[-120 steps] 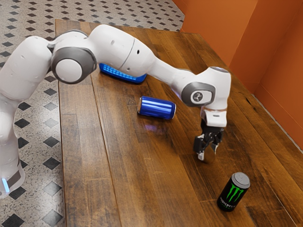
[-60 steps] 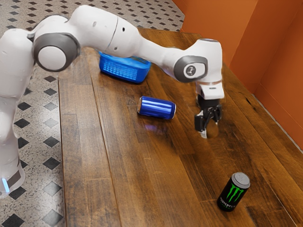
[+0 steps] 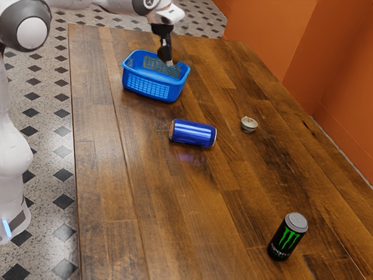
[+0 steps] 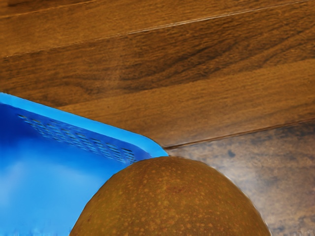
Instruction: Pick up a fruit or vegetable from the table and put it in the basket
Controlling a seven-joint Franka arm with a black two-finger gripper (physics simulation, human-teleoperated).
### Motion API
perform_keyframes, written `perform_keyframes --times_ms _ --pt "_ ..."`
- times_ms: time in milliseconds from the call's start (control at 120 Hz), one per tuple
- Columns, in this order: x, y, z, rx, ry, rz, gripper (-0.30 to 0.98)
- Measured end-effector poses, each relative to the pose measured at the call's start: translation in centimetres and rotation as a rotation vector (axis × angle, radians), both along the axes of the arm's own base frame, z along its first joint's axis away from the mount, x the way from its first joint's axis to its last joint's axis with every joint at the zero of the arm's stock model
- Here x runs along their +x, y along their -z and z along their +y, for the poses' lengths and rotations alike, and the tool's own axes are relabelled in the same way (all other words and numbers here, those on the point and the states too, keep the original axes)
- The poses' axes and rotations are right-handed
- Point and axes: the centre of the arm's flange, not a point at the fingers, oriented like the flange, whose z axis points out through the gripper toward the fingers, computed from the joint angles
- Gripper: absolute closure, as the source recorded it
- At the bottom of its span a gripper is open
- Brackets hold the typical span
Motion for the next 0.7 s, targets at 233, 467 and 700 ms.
perform_keyframes --times_ms 233,467,700 --pt "-2.3 0.1 5.2 -0.004 -0.121 0.002 0.19" --pt "-0.7 -0.4 4.1 -0.069 -0.155 -0.073 0.04" --pt "8.5 -12.9 -32.9 -0.283 -0.192 0.101 0.01"
